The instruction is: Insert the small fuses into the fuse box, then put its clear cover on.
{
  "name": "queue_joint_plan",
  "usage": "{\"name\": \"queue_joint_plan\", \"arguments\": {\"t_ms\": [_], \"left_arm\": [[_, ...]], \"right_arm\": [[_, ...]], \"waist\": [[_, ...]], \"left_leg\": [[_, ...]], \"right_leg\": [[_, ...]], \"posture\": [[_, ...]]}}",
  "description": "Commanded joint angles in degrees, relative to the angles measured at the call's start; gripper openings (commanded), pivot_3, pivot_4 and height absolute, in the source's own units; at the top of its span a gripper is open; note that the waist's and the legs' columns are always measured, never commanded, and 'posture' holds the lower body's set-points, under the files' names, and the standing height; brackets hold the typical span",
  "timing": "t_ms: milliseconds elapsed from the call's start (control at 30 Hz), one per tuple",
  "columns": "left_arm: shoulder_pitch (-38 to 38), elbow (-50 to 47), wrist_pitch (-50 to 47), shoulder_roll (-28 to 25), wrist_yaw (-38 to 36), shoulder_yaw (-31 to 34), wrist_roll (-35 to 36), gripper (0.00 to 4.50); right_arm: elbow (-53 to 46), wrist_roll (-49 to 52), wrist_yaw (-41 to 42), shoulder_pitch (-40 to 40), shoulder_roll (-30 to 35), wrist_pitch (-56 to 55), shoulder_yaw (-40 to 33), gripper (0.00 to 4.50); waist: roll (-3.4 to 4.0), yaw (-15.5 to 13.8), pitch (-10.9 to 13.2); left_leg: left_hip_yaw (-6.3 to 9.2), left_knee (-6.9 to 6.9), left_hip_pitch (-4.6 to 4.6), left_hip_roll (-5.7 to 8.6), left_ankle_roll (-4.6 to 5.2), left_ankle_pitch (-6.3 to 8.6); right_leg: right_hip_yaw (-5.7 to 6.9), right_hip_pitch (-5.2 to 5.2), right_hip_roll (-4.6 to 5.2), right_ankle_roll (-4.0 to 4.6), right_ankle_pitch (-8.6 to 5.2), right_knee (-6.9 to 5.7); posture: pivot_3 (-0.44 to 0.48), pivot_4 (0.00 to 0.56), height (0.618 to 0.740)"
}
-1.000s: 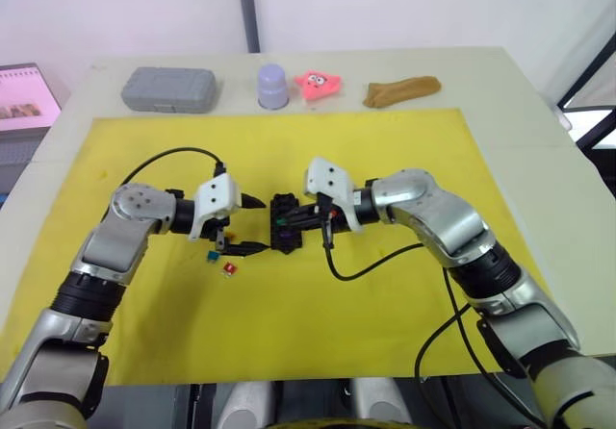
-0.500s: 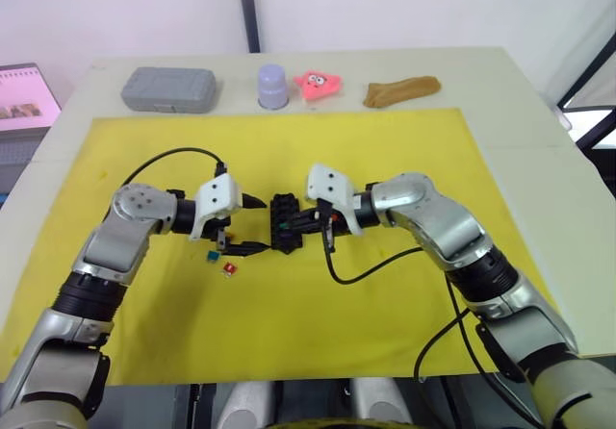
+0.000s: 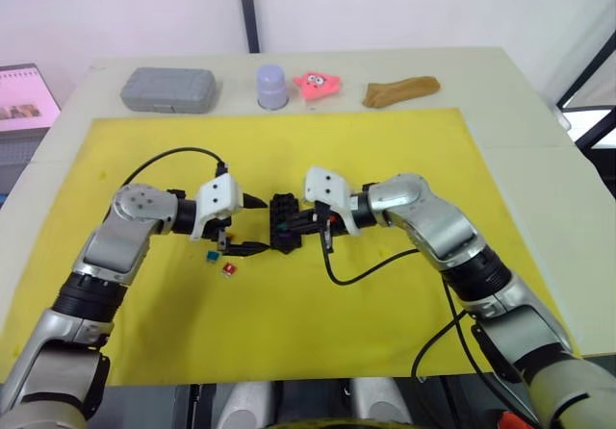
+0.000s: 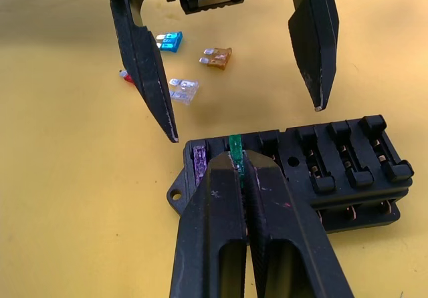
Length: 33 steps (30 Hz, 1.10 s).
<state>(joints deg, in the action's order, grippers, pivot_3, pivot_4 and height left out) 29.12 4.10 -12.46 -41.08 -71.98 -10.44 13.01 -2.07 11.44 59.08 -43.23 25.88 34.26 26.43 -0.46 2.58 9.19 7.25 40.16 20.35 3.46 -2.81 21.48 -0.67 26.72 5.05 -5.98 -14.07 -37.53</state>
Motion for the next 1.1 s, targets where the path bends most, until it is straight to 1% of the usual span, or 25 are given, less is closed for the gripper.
{"name": "queue_joint_plan", "arguments": {"t_ms": [33, 367, 467, 533, 700, 1033, 1100], "left_arm": [[0.0, -2.2, -0.2, -0.3, 0.3, 0.8, 0.2, 4.39], [-0.2, -2.6, -0.5, -0.1, 0.5, 0.8, 0.2, 4.39], [-0.2, -2.5, -0.3, 0.0, 0.5, 0.7, 0.2, 4.5], [-0.1, -2.4, -0.3, 0.1, 0.6, 0.7, 0.2, 4.5], [0.0, -2.3, -0.3, 0.2, 0.7, 0.7, 0.2, 4.5], [0.3, -1.8, 0.0, 0.5, 1.0, 0.6, 0.0, 4.5], [0.5, -1.5, 0.2, 0.5, 1.1, 0.6, -0.1, 4.5]], "right_arm": [[0.2, -1.1, 0.4, 0.2, -0.3, -0.6, 0.4, 0.0], [-0.3, -1.4, 0.2, -0.3, -1.0, 1.0, 0.1, 0.0], [-0.8, -1.0, 0.2, -0.5, -1.3, 2.0, -0.5, 1.04], [-1.4, -0.6, 0.2, -0.6, -1.5, 2.5, -1.0, 1.94], [-2.0, 0.1, -0.1, -1.1, -2.1, 3.6, -2.3, 1.94], [-4.2, 5.8, -0.4, -3.1, -3.8, 9.0, -7.6, 1.94], [-4.4, 5.9, -0.6, -2.4, -3.6, 8.7, -7.5, 1.39]], "waist": [[0.0, 0.0, 0.0], [0.0, 0.0, 0.0], [0.0, 0.0, 0.0], [0.0, 0.0, 0.0], [0.0, 0.0, 0.0], [0.0, 0.0, 0.0], [0.0, 0.0, 0.0]], "left_leg": [[0.0, 0.0, 0.0, 0.0, 0.0, 0.0], [0.0, 0.0, -0.02, 0.0, 0.0, 0.0], [0.0, 0.0, -0.02, -0.01, 0.0, 0.0], [0.0, 0.0, -0.03, 0.0, 0.0, 0.0], [0.01, 0.0, -0.02, 0.0, 0.0, 0.0], [0.02, 0.0, -0.01, 0.0, 0.0, 0.0], [0.02, 0.0, -0.01, -0.01, 0.0, 0.0]], "right_leg": [[0.0, 0.0, 0.0, 0.0, 0.0, 0.0], [0.0, -0.02, 0.0, 0.0, 0.0, 0.0], [0.0, -0.01, -0.01, 0.0, 0.0, -0.01], [0.0, -0.02, 0.0, 0.0, 0.0, -0.01], [0.0, -0.01, 0.0, 0.0, 0.0, -0.01], [0.0, -0.01, 0.0, 0.0, 0.0, -0.01], [0.0, -0.01, 0.0, 0.0, 0.0, -0.01]], "posture": [[0.0, 0.15, 0.74], [0.0, 0.15, 0.74], [0.0, 0.15, 0.74], [0.0, 0.15, 0.74], [0.0, 0.15, 0.74], [0.0, 0.15, 0.74], [0.0, 0.15, 0.74]]}}
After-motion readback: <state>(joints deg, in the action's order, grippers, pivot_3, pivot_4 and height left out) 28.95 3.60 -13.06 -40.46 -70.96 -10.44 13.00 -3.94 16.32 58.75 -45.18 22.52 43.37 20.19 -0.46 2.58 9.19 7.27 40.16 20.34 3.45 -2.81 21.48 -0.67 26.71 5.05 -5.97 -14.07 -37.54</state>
